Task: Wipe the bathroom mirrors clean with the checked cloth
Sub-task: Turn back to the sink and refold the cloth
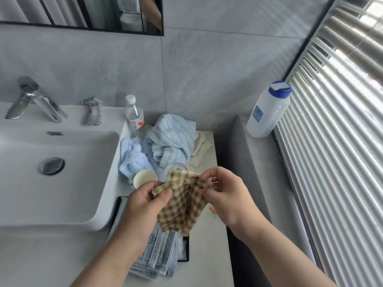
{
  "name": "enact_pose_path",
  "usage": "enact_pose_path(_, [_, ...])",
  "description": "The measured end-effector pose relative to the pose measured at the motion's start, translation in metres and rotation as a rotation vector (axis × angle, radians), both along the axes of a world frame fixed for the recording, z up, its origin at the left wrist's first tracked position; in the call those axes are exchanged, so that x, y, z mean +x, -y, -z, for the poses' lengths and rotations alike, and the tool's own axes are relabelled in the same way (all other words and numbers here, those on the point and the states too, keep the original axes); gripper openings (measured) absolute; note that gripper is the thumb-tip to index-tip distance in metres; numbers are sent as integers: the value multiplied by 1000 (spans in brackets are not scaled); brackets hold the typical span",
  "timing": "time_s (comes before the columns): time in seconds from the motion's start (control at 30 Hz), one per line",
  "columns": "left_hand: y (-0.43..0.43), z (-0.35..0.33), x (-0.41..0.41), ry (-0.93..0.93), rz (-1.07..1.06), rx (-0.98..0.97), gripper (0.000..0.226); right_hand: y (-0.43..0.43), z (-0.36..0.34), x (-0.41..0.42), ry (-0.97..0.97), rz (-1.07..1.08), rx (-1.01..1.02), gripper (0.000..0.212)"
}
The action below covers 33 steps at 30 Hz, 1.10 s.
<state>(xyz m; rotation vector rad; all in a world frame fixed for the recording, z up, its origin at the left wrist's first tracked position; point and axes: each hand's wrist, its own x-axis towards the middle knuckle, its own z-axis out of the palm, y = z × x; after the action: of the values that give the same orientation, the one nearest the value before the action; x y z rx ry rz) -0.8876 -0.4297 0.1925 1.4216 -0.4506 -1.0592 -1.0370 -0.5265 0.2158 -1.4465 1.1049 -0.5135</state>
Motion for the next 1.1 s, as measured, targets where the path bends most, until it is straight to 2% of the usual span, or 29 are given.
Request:
enact_pose_path(0.1, [0, -1, 4, 32, -28, -4, 21, 5, 0, -7, 74, 51, 78, 39])
enact_pose_path(0.17, [-1, 4, 8, 250, -21, 19, 18, 7, 1, -11, 60, 22, 81, 41])
enact_pose_path(0.23, [-1, 8, 9, 577, -11, 46, 3, 6, 1, -14, 15, 5, 45, 39])
enact_pose_path(0.27, [-1, 9, 9, 693, -8, 49, 7, 5, 0, -15, 0, 3, 25, 37])
enact_pose_path(0.33, [-2, 10, 8, 754, -14, -2, 18, 4, 0, -18, -31, -10, -11, 42])
enact_pose_path(0.4, [-3, 8, 7, 663, 1, -96, 18, 4, -1, -20, -67, -32, -41, 45])
enact_pose_path(0.47, [-3, 5, 7, 488, 69, -187, 19, 4, -2, -19, -68, -50, -58, 42])
enact_pose_path(0.57, [-3, -4, 10, 67, 218, -226, 41, 5, -5, -16, -31, -58, -49, 35])
enact_pose_path(0.67, [-4, -9, 18, -319, 472, -212, 49, 5, -11, -15, 53, -64, -13, 38])
enact_pose_path(0.77, [-1, -7, 23, -477, 589, -231, 52, 4, -17, -14, 149, -108, 32, 32])
enact_pose_path(0.83, [5, -6, 20, -402, 573, -205, 44, 3, -20, -12, 197, -138, 45, 29])
enact_pose_path(0.93, [14, -6, 14, -166, 580, -179, 16, 1, -21, -11, 235, -170, 58, 27])
enact_pose_path(1.03, [17, -7, 11, -26, 613, -206, 11, 1, -22, -13, 227, -185, 26, 28])
enact_pose_path(1.1, [19, -7, 10, 168, 573, -198, 14, 2, -23, -14, 212, -175, -15, 30])
